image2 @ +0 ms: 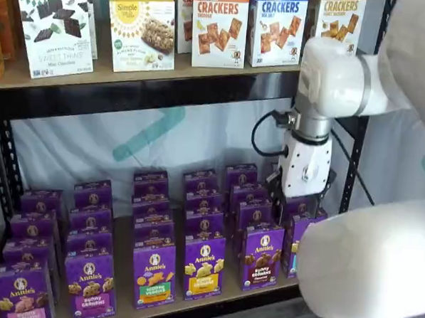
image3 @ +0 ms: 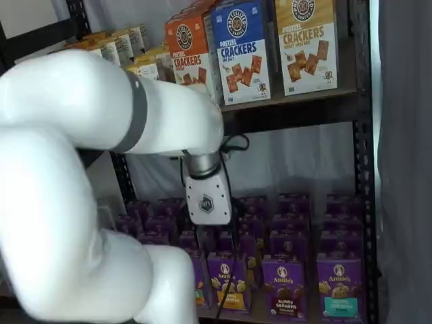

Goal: Pick up the purple box with a brown patch in the center, on the bottom shelf, the fifth box from the left

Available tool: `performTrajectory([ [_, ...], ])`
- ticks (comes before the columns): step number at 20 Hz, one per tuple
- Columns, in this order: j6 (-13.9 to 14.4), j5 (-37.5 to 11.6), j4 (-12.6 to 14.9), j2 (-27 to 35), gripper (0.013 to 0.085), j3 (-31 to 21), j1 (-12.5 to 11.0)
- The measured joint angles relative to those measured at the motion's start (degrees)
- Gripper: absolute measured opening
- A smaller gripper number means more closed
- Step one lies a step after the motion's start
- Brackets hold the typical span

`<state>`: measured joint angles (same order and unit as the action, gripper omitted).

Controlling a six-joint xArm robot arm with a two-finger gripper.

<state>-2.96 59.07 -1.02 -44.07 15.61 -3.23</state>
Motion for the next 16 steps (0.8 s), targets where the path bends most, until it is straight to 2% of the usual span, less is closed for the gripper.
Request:
performTrajectory([
  [6, -0.7, -13.4, 0.5, 13.1, 0.0850, -0.9, -0.8],
  [16, -1.4, -30.4, 0.3, 31.7, 0.0850, 0.6, -1.0],
])
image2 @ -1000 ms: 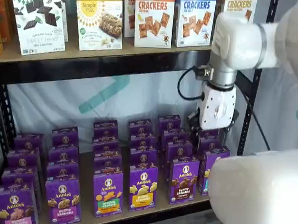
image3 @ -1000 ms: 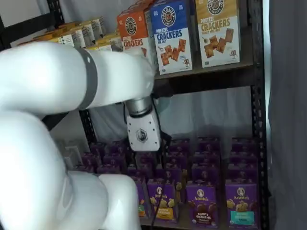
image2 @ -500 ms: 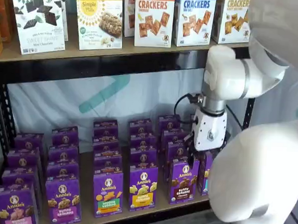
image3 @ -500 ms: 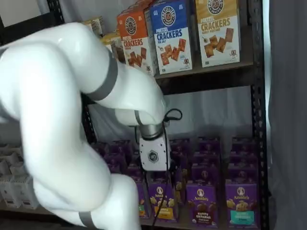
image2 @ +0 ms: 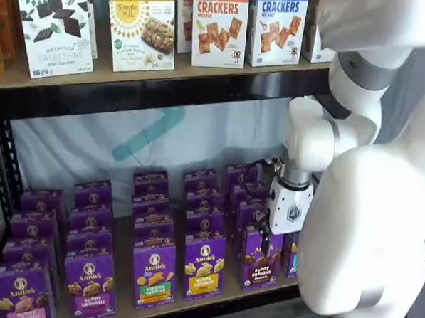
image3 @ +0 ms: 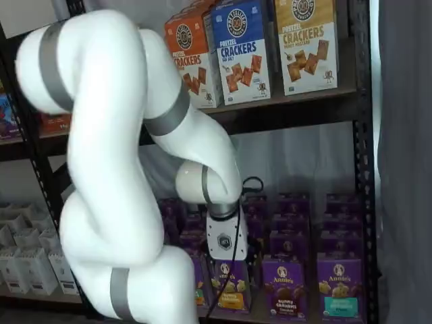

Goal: Pick up the purple box with a brown patch in the center, on the bottom shelf, the fifth box from the left

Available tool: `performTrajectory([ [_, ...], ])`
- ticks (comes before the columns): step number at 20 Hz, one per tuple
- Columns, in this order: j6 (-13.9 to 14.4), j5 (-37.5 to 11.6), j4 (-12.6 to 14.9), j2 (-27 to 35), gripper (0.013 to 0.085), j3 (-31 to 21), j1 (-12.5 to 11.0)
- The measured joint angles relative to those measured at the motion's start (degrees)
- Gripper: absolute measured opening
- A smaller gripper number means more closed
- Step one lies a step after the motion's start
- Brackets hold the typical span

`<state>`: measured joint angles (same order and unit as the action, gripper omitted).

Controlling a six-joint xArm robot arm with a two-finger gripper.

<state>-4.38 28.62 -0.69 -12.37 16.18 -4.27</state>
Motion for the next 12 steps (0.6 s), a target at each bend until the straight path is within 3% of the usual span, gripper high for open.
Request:
performTrajectory([
  [4, -1.2, -3.7, -1.0, 5.7, 0.0850, 1.6, -0.2],
  [7, -3.6, -5.7, -3.2, 9.8, 0.0850, 3.2, -0.5],
  [10, -1.8, -10.1, -0.6, 14.0, 0.0850, 4.4, -1.0],
  [12, -3.9, -14.3, -3.1, 16.6, 0.0850, 4.6, -0.5],
])
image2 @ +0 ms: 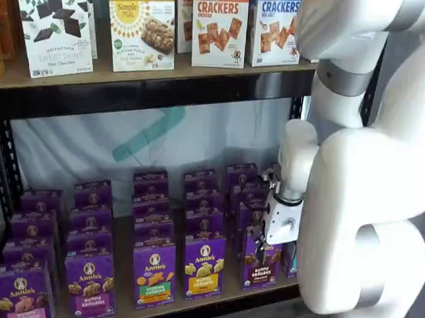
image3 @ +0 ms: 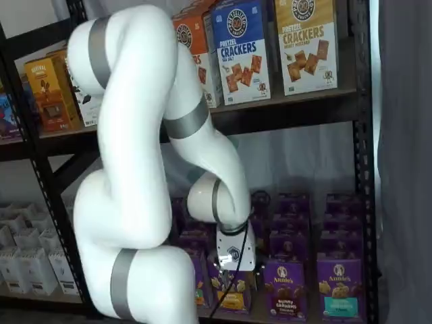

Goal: Pick up the purple box with a brown patch in the center, on the bottom shelf, the fifth box from the left

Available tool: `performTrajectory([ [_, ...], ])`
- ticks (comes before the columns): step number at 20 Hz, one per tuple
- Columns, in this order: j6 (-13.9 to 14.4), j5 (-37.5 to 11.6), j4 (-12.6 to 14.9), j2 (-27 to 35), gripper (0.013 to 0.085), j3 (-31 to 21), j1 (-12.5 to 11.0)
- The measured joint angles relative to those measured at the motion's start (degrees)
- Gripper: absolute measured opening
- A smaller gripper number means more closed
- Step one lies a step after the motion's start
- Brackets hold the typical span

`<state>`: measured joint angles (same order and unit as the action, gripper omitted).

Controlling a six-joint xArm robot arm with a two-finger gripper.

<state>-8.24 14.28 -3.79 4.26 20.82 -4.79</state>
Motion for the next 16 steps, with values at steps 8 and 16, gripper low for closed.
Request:
performTrajectory([
  [8, 11.8, -6.5, 11.3, 11.6, 0.0850, 5.2, 0.8],
  [16, 9.4, -5.9, 7.3, 17.3, 0.0850, 11.2, 2.5],
])
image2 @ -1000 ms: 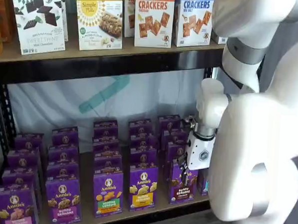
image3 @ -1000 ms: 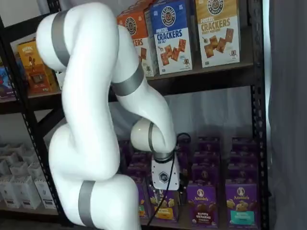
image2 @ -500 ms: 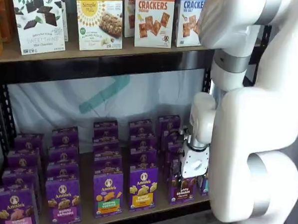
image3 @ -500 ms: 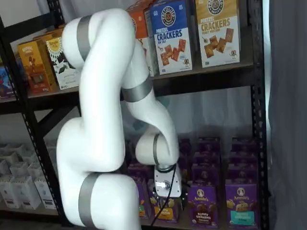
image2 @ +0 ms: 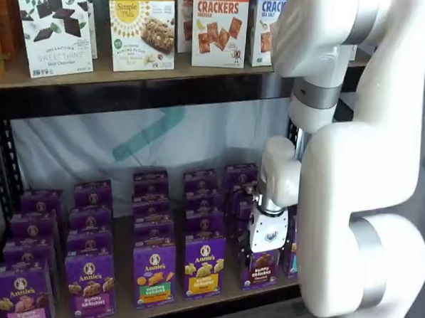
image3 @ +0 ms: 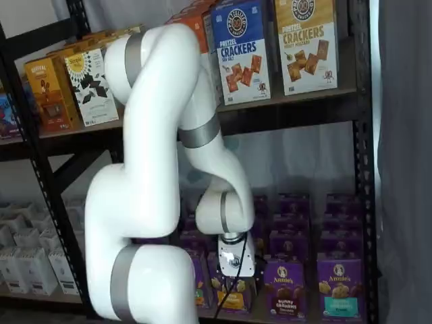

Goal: Pick up the purple box with a brown patch in the center, on the bottom shelf, the fifth box from the left

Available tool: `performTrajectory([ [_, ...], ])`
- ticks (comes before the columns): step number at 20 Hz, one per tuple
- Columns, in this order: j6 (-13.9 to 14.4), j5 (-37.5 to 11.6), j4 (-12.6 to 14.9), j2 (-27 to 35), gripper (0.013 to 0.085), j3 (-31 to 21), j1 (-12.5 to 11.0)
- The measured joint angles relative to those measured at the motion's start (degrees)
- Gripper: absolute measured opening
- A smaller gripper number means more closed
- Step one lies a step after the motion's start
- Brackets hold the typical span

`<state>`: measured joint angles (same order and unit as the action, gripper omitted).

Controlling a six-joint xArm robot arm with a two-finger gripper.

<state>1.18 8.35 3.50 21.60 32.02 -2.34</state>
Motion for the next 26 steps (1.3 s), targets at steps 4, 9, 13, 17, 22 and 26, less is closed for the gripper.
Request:
performTrajectory([
  [4, 0.6, 2.0, 2.3, 1.9, 0.0850, 4.1, -1.8],
  [9, 1.5, 4.6, 5.8, 3.9, 0.0850, 8.7, -4.3],
  [13, 0.7, 4.2, 6.7, 5.7, 0.0850, 11.4, -5.9],
  [17, 3.3, 2.5, 10.4, 8.2, 0.0850, 13.8, -7.1],
  [22, 5.8, 0.0, 13.3, 11.5, 0.0850, 16.8, -7.5],
  [26, 9.5, -1.8, 17.5, 13.6, 0.0850, 18.9, -8.1],
])
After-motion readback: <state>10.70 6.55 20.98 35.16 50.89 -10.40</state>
